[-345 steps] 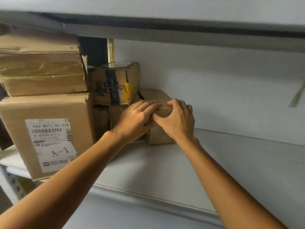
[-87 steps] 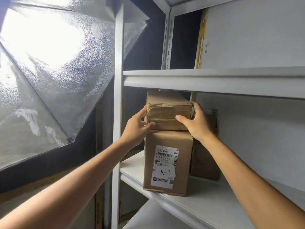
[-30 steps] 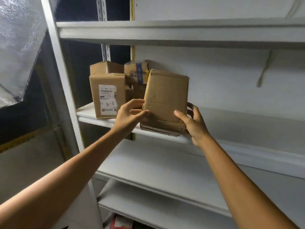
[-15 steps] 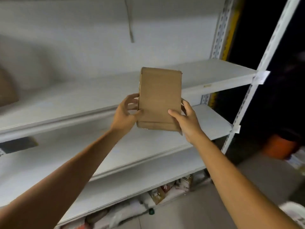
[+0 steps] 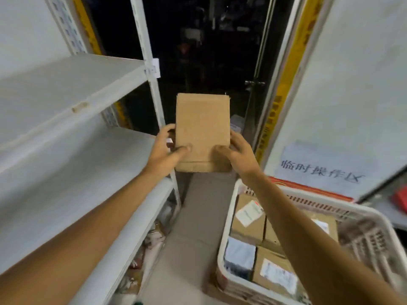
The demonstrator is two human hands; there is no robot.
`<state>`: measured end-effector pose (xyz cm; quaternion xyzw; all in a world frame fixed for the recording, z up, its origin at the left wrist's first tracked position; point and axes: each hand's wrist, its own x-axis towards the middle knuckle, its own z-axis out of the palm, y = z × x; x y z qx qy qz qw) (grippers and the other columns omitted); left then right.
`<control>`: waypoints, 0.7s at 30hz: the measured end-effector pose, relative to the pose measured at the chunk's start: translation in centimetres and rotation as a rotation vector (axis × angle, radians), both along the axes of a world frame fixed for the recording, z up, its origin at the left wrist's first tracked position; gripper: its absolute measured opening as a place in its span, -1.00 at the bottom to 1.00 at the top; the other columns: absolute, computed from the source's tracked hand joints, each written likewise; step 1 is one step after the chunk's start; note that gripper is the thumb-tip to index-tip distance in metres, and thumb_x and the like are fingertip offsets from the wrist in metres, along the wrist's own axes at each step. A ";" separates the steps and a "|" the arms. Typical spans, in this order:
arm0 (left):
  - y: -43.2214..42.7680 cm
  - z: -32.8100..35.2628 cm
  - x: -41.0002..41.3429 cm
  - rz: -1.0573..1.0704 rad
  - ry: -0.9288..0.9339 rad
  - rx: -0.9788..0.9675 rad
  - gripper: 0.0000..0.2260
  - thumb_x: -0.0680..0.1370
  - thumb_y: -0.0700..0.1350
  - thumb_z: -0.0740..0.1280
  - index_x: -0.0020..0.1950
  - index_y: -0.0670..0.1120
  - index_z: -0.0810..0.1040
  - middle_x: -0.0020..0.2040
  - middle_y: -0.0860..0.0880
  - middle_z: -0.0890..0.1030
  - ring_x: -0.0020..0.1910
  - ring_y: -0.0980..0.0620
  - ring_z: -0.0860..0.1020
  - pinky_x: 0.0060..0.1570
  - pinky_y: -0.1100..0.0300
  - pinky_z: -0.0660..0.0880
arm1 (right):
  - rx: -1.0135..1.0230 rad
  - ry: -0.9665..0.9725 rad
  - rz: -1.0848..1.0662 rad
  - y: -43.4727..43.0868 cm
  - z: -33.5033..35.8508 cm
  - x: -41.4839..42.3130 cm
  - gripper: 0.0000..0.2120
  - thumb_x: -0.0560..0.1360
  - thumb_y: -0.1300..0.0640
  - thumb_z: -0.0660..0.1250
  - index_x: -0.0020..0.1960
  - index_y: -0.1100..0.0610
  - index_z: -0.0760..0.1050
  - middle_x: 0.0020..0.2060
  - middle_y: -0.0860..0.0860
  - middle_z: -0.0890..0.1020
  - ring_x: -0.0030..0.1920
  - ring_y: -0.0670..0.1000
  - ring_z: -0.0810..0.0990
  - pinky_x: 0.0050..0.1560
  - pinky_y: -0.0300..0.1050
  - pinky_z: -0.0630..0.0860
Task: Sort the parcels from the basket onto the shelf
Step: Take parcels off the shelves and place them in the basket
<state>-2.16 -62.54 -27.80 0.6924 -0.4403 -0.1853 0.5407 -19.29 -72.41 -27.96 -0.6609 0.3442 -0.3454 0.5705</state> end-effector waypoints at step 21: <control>-18.3 -17.4 -25.7 -0.482 0.178 0.488 -0.46 0.45 -0.21 0.45 0.35 0.02 0.30 0.09 -0.02 0.48 -0.01 0.10 0.53 -0.15 0.30 0.51 | 0.466 0.196 -0.427 -10.1 -16.2 -29.7 -0.52 0.48 0.26 0.36 0.37 0.13 0.36 0.23 0.09 0.54 0.17 0.06 0.55 0.18 -0.01 0.53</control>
